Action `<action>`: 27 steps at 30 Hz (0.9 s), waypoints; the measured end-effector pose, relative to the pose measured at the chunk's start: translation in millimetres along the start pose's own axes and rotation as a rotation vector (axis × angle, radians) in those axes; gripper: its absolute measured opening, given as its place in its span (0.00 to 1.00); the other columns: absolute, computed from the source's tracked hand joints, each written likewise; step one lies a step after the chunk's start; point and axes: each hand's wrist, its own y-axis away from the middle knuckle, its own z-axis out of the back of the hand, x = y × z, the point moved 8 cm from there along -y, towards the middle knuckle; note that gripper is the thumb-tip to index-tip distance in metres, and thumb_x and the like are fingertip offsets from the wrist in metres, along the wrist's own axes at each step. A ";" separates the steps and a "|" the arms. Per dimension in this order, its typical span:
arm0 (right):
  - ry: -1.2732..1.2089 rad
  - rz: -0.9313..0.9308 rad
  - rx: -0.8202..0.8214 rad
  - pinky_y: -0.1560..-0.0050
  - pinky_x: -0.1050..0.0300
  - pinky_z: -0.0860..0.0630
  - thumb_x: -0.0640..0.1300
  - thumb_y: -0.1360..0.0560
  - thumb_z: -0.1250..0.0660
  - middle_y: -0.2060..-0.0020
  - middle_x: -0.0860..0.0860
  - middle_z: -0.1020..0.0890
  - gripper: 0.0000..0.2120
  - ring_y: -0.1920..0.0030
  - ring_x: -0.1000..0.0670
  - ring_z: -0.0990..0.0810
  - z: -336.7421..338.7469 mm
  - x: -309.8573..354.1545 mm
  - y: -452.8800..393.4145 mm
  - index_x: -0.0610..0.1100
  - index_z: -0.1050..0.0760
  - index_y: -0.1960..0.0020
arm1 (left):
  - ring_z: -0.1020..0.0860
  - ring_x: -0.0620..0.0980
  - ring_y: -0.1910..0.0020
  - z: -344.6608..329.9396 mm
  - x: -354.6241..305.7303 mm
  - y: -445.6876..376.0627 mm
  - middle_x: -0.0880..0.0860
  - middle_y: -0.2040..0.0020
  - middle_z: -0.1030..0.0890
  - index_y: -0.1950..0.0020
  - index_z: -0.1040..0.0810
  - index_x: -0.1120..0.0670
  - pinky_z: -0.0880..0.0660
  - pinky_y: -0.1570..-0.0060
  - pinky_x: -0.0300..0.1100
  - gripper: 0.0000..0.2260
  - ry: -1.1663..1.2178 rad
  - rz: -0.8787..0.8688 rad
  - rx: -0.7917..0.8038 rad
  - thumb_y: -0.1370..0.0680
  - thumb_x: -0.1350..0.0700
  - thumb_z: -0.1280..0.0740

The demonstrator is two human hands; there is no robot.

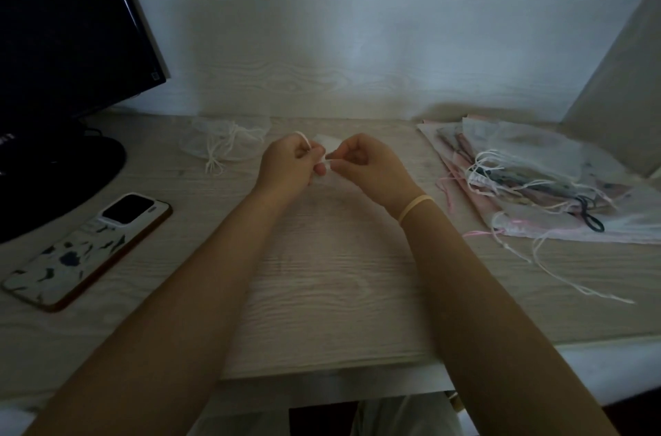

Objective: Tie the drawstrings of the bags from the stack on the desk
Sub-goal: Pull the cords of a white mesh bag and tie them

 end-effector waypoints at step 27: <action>0.216 0.109 -0.115 0.62 0.50 0.23 0.37 0.38 0.22 0.68 0.41 0.18 0.10 0.66 0.43 0.20 1.9 15.3 0.6 0.42 0.23 0.63 | 0.21 0.49 0.73 7.5 -9.7 8.1 0.58 0.67 0.18 0.56 0.26 0.54 0.27 0.75 0.39 0.13 0.036 -0.045 -0.075 0.31 0.56 0.23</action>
